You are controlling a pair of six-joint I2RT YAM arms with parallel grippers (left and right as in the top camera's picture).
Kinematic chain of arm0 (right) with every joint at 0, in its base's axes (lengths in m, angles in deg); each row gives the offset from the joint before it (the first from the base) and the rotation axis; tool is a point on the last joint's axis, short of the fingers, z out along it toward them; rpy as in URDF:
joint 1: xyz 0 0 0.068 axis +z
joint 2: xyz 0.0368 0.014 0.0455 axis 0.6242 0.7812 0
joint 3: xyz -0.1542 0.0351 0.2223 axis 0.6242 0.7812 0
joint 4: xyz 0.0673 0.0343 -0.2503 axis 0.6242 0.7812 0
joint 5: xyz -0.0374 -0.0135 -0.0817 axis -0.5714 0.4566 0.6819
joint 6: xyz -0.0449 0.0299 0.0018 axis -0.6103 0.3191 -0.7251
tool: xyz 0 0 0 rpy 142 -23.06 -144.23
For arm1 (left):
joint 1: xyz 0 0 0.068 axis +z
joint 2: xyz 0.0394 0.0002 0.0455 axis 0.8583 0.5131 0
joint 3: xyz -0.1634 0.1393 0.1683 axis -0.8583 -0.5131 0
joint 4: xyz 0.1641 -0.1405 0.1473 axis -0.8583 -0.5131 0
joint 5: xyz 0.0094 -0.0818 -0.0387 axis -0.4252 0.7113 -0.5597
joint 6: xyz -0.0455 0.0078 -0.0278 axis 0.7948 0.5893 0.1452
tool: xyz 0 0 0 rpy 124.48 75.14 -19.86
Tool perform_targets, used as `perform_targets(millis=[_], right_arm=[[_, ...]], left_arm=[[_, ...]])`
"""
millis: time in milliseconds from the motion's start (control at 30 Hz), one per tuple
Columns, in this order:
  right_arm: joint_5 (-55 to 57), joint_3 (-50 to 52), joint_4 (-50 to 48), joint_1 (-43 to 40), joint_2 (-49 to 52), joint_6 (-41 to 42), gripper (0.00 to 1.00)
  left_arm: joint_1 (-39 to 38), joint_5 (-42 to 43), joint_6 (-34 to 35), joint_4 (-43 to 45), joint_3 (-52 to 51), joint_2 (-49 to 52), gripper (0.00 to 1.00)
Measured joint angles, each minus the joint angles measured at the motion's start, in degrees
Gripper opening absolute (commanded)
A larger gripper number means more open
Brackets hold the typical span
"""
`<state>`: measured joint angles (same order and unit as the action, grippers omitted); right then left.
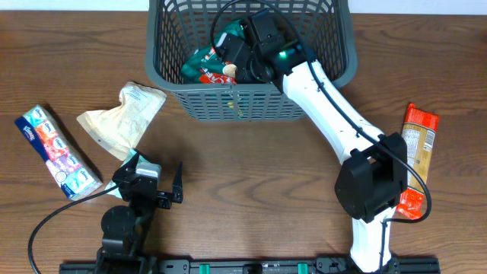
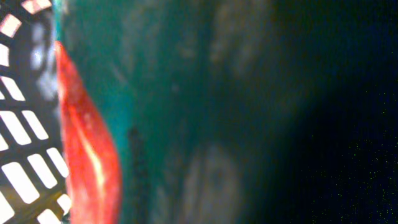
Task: Pack container
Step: 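Carry the pouch into the basket and release it with the right gripper, then move the right gripper to the spaghetti pack and grasp it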
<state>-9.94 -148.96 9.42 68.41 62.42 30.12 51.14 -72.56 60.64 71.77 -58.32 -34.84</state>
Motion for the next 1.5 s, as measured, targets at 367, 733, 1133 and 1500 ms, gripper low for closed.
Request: perform_targets(millis=[367,733,1133,1500], right_arm=[[-0.2,-0.5,0.2,-0.1,0.0,0.5,0.99],[0.9,-8.7,6.4,-1.6,-0.1,11.4,0.99],[6.1,-39.0,32.7,-22.0,-8.6,43.3,0.99],[10.9,-35.3,51.3,-45.3,-8.6,59.1,0.99]], left_arm=[[0.0,0.0,0.0,0.0,0.0,0.0,0.99],[0.0,0.0,0.0,0.0,0.0,0.0,0.99],[0.0,0.0,0.0,0.0,0.0,0.0,0.99],[0.0,0.0,0.0,0.0,0.0,0.0,0.99]])
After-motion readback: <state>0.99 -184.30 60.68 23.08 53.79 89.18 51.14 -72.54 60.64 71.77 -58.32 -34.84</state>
